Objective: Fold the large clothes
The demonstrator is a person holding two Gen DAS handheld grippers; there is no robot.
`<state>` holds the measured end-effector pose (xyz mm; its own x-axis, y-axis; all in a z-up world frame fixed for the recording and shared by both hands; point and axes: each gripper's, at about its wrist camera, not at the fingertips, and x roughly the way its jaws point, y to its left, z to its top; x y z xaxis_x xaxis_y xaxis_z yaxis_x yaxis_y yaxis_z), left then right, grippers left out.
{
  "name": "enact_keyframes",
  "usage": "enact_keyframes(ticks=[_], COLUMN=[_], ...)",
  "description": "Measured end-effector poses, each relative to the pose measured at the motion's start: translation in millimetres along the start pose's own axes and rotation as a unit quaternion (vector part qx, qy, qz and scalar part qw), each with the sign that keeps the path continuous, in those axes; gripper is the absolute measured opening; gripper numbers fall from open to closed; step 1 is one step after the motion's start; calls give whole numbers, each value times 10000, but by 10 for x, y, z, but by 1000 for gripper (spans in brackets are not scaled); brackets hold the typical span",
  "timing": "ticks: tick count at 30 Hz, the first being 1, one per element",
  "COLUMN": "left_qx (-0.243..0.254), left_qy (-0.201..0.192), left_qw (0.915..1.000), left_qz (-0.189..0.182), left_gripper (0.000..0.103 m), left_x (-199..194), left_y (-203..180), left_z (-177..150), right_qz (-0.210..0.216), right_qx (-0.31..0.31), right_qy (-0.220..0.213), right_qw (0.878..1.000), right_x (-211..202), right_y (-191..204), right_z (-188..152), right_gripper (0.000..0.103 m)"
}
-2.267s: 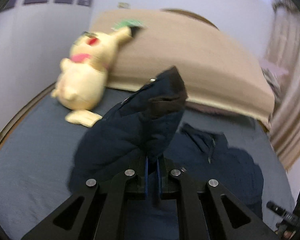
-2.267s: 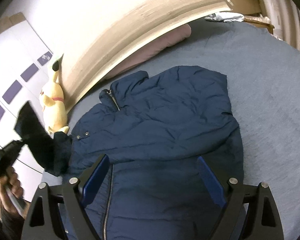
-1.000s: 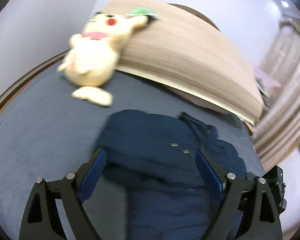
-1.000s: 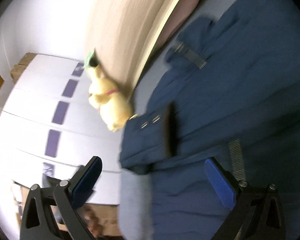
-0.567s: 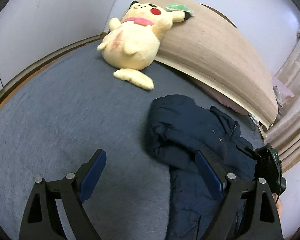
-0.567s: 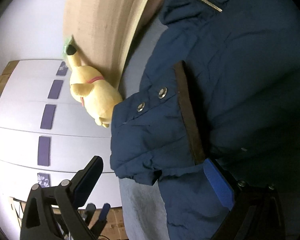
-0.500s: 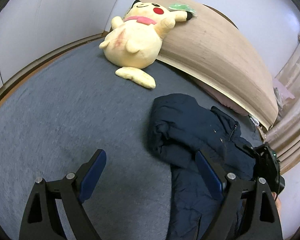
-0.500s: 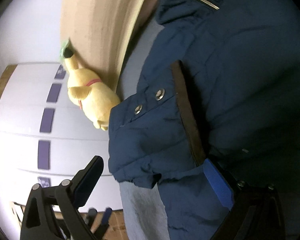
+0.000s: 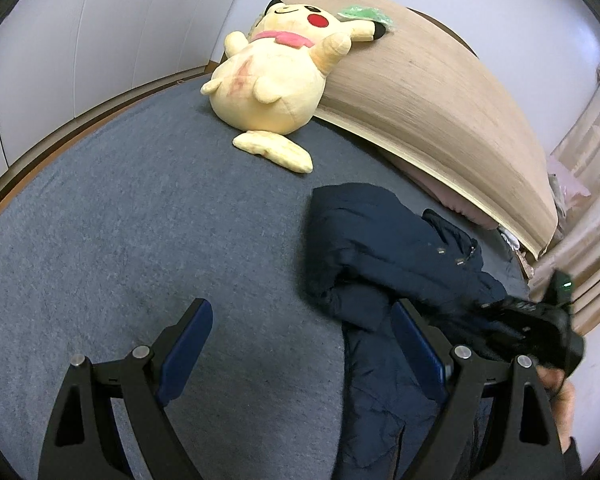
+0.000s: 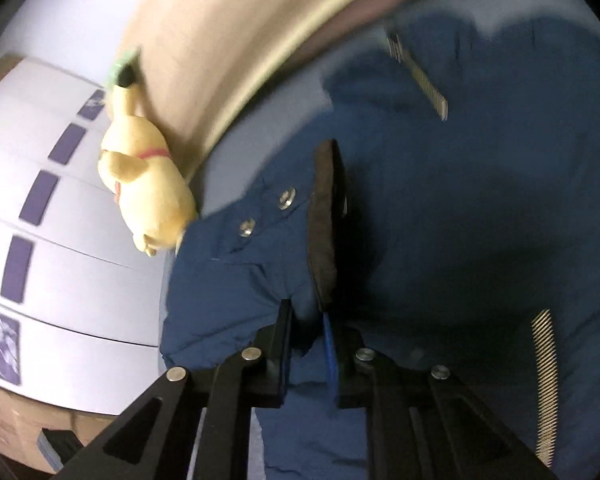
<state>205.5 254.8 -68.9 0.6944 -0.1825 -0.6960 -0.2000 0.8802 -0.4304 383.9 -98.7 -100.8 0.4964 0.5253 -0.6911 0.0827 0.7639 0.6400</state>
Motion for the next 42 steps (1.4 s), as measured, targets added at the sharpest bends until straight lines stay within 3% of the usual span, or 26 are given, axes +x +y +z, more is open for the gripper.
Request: enact_keyframes(ticks=[5, 10, 14, 19, 25, 32, 36, 42], left_qx=[-14, -267, -732, -1078, -1033, -501, 61, 784], left_qy=[-16, 151, 441, 783, 957, 630, 573, 698], left_qw=[9999, 9970, 9875, 9799, 9818, 9940, 9983, 9915], left_qz=[-103, -712, -1328, -1482, -1274, -740, -115, 768], left_gripper=[91, 91, 91, 91, 91, 90, 90, 90], left_x=[18, 189, 446, 786, 1046, 1046, 1203, 1470], left_y=[-131, -399, -620, -869, -1048, -1221, -1364, -1428], left_z=[40, 70, 42, -43, -90, -56, -63, -142], right_qz=[-355, -856, -1198, -1431, -1511, -1622, -1847, -1903], right_qx=[-455, -564, -586, -567, -692, -840, -546, -396], right_qy=[-615, -1108, -1138, -1074, -1183, -1531, -1186, -969], right_qw=[9964, 9885, 9845, 9822, 9790, 9712, 9741, 9761], right_x=[-597, -1130, -1178, -1095, -1168, -1413, -1185, -1008], right_y=[-113, -505, -781, -1083, -1116, -1219, -1563, -1822], right_z=[294, 594, 742, 778, 796, 725, 647, 539], right_gripper=[15, 15, 15, 15, 15, 15, 15, 15])
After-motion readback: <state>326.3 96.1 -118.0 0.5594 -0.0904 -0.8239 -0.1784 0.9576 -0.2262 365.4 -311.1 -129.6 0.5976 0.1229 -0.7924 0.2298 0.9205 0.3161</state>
